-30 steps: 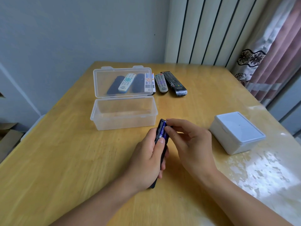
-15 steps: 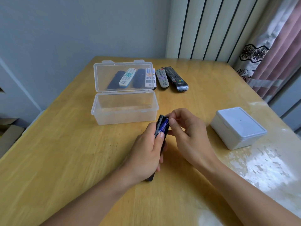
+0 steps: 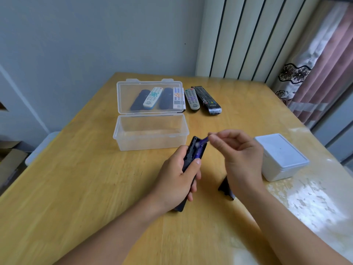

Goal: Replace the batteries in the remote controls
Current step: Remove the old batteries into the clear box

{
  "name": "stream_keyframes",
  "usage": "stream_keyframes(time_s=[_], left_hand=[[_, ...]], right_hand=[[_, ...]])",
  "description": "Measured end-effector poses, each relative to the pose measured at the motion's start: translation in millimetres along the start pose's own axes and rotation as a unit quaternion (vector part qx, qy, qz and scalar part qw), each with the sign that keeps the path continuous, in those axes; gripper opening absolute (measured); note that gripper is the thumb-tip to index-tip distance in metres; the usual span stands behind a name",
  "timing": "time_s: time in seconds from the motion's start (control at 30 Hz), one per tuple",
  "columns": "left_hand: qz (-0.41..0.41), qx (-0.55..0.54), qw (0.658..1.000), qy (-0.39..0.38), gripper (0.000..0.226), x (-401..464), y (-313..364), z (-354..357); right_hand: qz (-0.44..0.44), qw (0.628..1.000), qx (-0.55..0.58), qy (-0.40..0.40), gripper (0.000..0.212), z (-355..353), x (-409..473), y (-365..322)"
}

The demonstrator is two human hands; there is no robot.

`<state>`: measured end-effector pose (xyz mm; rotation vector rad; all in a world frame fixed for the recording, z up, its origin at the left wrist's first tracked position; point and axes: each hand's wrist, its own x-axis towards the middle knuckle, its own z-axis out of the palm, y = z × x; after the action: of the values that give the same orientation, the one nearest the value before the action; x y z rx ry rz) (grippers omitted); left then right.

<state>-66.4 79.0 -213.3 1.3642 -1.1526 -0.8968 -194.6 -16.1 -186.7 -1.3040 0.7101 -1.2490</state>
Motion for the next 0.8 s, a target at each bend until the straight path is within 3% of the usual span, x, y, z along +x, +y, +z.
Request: stream_keyframes(time_s=[0.07, 0.13, 0.4, 0.57, 0.7, 0.8], left_hand=[[-0.011, -0.027, 1.0, 0.0, 0.005, 2, 0, -4], [-0.024, -0.049, 0.998, 0.003, 0.01, 4, 1, -9], [-0.082, -0.072, 0.994, 0.024, 0.021, 13, 0, -21], [-0.118, -0.131, 0.984, 0.038, 0.012, 16, 0, -27], [-0.135, -0.153, 0.979, 0.03, 0.018, 16, -1, -27], [-0.136, -0.132, 0.982, 0.027, 0.02, 17, 0, -28]], right_hand=[[0.063, 0.991, 0.108, 0.039, 0.022, -4, 9, -6], [0.122, 0.974, 0.191, 0.028, 0.021, -3, 15, -11], [0.192, 0.952, 0.24, 0.005, 0.009, 29, 34, -13], [0.173, 0.98, -0.067, -0.069, 0.016, 85, 73, -10], [0.139, 0.939, -0.288, -0.123, 0.017, 130, 98, -4], [0.19, 0.901, -0.35, -0.174, 0.032, 157, 109, 0]])
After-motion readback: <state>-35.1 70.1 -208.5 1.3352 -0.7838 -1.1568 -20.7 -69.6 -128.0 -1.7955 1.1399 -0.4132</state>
